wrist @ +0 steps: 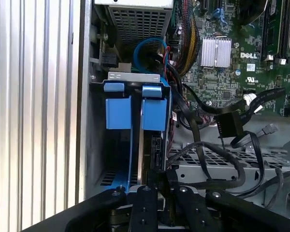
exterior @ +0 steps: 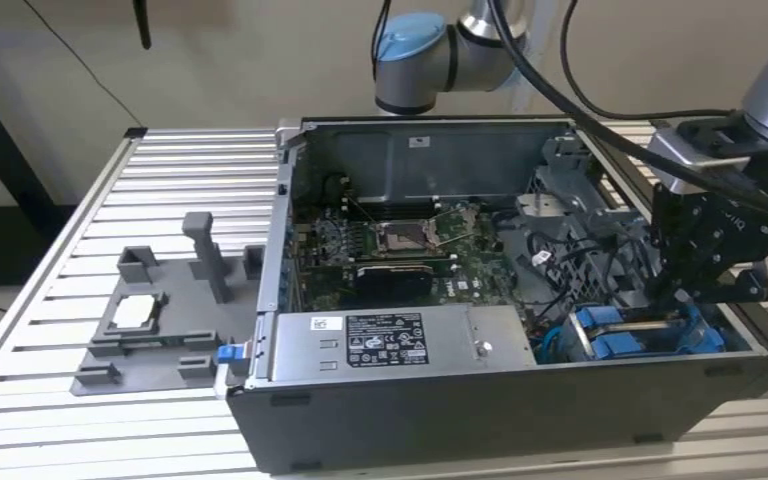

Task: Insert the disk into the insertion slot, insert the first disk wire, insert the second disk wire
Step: 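Insert the first disk wire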

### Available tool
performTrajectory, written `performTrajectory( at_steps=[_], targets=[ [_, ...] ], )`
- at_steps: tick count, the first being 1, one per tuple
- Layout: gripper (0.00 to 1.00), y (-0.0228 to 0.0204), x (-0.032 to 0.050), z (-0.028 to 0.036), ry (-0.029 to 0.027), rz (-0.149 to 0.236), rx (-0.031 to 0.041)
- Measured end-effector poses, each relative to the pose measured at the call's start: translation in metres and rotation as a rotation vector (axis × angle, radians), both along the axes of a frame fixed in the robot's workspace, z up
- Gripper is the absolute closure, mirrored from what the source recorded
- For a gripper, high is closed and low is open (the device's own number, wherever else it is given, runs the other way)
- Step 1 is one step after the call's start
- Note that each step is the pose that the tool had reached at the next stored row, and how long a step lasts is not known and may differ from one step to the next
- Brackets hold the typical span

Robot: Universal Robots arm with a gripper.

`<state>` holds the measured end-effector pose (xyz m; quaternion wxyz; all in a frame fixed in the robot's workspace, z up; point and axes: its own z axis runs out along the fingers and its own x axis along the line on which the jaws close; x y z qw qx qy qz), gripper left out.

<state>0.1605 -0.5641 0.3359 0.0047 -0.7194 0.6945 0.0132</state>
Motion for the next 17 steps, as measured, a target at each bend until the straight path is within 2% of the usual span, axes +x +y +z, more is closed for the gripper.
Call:
performTrajectory(
  at_steps=[3, 8, 10, 11, 12, 15, 17],
  targets=[
    [0.81, -0.0001, 0.0008, -0.0009, 0.0001, 0.000, 0.0008],
    [0.81, -0.0003, 0.0010, -0.0071, 0.0003, -0.002, 0.0007],
    [0.79, -0.0002, 0.0011, -0.0059, 0.0007, -0.002, 0.0015],
    [0.79, -0.0003, 0.0010, -0.0029, 0.0008, -0.002, 0.0030],
    [0.73, -0.0003, 0.0010, 0.0023, 0.0009, -0.002, 0.0023],
    [0.73, -0.0004, 0.0010, 0.0101, 0.0009, -0.002, 0.0018],
    [0.73, -0.0003, 0.0010, 0.0184, 0.0009, -0.002, 0.0019]
  ],
)
